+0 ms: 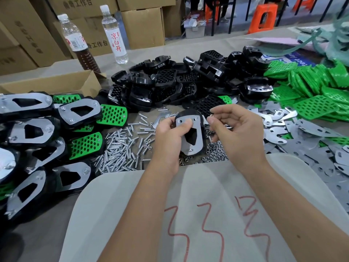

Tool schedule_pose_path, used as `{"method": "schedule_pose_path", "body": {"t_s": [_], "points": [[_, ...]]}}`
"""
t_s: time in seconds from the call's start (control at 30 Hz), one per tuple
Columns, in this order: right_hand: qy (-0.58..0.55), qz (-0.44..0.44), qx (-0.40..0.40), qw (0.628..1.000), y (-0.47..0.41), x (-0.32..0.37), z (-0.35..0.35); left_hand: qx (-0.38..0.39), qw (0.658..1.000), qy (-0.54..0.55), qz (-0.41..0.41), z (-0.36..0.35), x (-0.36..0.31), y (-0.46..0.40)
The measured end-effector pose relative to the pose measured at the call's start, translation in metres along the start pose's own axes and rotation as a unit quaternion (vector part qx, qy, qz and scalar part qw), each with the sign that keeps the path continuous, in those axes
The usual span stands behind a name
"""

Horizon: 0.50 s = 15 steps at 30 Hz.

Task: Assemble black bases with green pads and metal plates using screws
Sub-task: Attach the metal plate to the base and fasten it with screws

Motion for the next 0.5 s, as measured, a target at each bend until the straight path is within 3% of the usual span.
{"method": "schedule_pose_path", "body": {"t_s": [0.5], "points": [[0.128,0.081,0.039,0.988,0.0018,0.0098,-0.0075,0.015,0.996,-0.079,-0.044,-0.0072,-0.0018,0.0061]]}}
Point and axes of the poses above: each hand's wrist, its own y-axis away from the middle knuckle, its own z-axis out of the back of the hand, x = y × z, the point moved 6 cm from there along -y, towards the middle knuckle, and after that the axes turned 13 degrees about y, right-handed, at the moved point
